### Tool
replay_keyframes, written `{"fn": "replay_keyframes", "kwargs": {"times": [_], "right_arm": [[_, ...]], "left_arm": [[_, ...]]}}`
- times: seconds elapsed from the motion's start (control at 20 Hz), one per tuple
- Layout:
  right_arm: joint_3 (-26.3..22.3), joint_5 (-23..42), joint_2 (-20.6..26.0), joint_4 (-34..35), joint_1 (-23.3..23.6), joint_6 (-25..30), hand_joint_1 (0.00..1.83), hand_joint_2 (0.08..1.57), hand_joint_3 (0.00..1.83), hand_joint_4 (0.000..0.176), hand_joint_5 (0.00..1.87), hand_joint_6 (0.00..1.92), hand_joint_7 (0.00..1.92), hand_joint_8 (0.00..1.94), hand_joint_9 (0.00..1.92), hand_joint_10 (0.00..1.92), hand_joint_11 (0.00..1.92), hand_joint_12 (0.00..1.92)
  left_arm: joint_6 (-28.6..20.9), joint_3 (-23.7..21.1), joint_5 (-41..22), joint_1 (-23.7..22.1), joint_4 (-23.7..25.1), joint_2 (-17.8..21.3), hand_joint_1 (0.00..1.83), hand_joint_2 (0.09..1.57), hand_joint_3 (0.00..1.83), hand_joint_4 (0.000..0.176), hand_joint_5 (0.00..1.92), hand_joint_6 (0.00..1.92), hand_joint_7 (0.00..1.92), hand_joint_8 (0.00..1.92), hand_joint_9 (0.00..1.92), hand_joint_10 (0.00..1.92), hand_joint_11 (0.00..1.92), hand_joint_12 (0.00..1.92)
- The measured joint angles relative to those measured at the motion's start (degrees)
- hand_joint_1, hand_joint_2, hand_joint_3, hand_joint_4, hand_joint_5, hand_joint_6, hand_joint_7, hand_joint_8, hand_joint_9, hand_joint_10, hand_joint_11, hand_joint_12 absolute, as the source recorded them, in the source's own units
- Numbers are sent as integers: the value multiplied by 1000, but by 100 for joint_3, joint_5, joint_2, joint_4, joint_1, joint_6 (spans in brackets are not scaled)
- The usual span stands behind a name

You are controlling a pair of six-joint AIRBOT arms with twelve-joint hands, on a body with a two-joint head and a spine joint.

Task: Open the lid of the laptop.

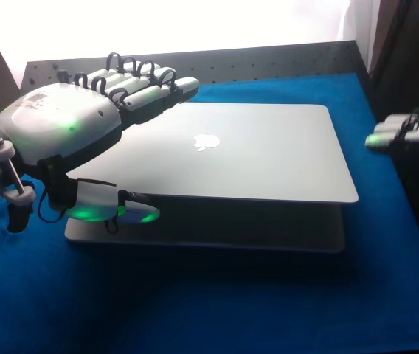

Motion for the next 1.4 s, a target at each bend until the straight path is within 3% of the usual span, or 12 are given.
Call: {"fn": "replay_keyframes", "kwargs": {"times": [0.3,0.4,0.5,0.6,0.7,0.85,0.9,1.0,1.2,1.25,1.35,1.4], "right_arm": [[-68,-98,-90,-361,0,0,0,1421,0,0,141,2,92,5,4,1,107,39],[-98,-203,-144,-562,0,2,0,1428,0,0,87,0,19,0,0,0,10,2],[-98,-264,-232,-629,0,11,2,1442,4,0,100,9,33,9,0,0,4,1],[-98,-286,-299,-772,0,114,58,1461,2,0,85,3,61,5,0,0,1,0],[-98,-284,-339,-817,0,120,53,1464,2,0,70,0,48,1,0,0,0,0],[-96,-295,-409,-824,0,131,0,1470,2,0,79,2,43,0,0,0,7,2],[-96,-310,-437,-831,22,131,0,1470,2,0,77,1,39,0,0,0,12,4],[-90,-321,-505,-815,101,131,0,1469,1,0,47,0,26,0,0,0,2,0],[-76,-334,-638,-997,310,133,0,1484,7,0,11,0,0,0,0,0,0,0],[-72,-332,-669,-1040,348,136,0,1492,10,0,7,0,0,0,0,0,0,0],[-20,-326,-782,-1067,393,136,0,1496,10,0,3,0,0,0,0,0,0,0],[9,-337,-850,-1093,393,133,0,1492,7,0,0,0,0,0,0,0,0,0]], "left_arm": [[-2,17,-15,-44,-15,0,808,1002,0,33,0,0,0,0,0,0,0,0],[-2,37,-24,-111,-26,0,750,1026,7,105,0,0,0,0,0,0,0,0],[-2,63,-79,-168,-35,0,770,1037,8,146,0,0,0,0,0,0,0,0],[-2,72,-118,-181,-50,-9,770,1056,9,99,0,0,0,0,0,0,0,0],[-2,76,-109,-186,-50,-33,766,1063,10,112,0,0,0,0,0,0,0,0],[0,94,-109,-186,-57,-83,738,1064,8,92,0,0,0,0,0,0,0,0],[0,96,-107,-186,-59,-92,766,1062,5,126,0,0,0,0,0,0,0,0],[0,98,-142,-186,-109,-96,739,1058,2,139,0,0,0,0,0,0,0,0],[2,101,-214,-186,-157,-131,710,1055,0,113,0,0,0,0,0,0,0,0],[2,101,-214,-186,-177,-144,730,1056,0,93,0,0,0,0,0,0,0,0],[4,101,-238,-186,-173,-168,718,1056,0,105,0,0,0,0,0,0,0,0],[4,101,-229,-210,-188,-190,728,1059,1,94,0,0,0,0,0,0,0,0]]}}
